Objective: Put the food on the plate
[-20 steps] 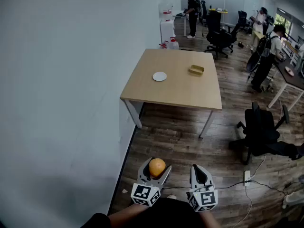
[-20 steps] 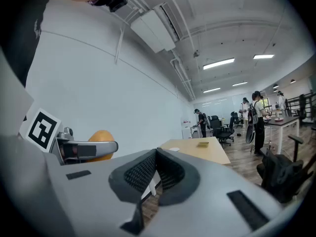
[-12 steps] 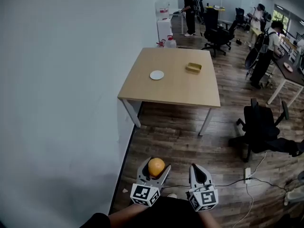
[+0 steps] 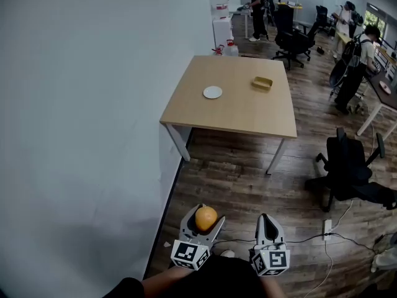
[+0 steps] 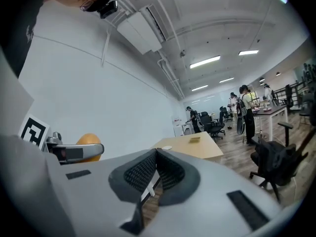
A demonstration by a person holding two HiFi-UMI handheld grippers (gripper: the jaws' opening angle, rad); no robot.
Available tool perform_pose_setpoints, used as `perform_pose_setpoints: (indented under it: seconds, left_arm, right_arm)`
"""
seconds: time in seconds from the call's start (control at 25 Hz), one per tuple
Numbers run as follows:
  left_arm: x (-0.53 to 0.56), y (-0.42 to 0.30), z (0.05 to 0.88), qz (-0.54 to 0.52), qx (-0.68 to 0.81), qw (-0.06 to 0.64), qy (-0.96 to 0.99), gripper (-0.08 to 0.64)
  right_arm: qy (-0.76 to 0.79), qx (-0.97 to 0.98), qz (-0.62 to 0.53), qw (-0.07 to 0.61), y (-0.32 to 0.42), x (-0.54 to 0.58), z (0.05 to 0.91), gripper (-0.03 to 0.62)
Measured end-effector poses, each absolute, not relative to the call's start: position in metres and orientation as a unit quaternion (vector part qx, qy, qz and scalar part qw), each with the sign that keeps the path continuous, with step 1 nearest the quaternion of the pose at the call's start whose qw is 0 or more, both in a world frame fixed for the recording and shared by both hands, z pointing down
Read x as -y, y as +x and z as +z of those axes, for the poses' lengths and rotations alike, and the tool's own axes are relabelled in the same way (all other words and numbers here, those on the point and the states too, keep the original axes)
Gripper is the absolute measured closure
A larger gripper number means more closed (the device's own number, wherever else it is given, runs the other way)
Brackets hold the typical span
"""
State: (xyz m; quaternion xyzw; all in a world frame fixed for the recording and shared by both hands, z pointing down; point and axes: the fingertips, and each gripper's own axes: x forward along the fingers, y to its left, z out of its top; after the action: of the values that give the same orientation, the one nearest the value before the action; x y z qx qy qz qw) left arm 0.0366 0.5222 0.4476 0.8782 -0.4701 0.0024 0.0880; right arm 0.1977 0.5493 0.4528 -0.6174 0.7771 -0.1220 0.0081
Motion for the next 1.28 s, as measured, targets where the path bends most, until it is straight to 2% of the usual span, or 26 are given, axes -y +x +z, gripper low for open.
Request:
perform_pose_setpoints:
  seconds: [0.44,0.92,1.28]
  left_arm:
    - [-0.448,0.001,0.467,-0.012,0.485,0.119,0.866,0.242]
    - [-0.274,-0.055,0.461,-0.023,0.492,0.149,0.857,0.242]
    - [-0.158,-0.098,0.453,-0.019,0.474,0.135,0.870,0.242]
  right_arm:
    - [-0.594,-0.794,-0.125,-0.041,0.152,-0.473,0.468,0.532]
    - [-0.568,-0.808,-0.130,-0.091,0.088,-0.291,0.465,0.532]
    - [-0.587,-0.793,-0.126,-0.100,0.047,-0.179,0.459,0.532]
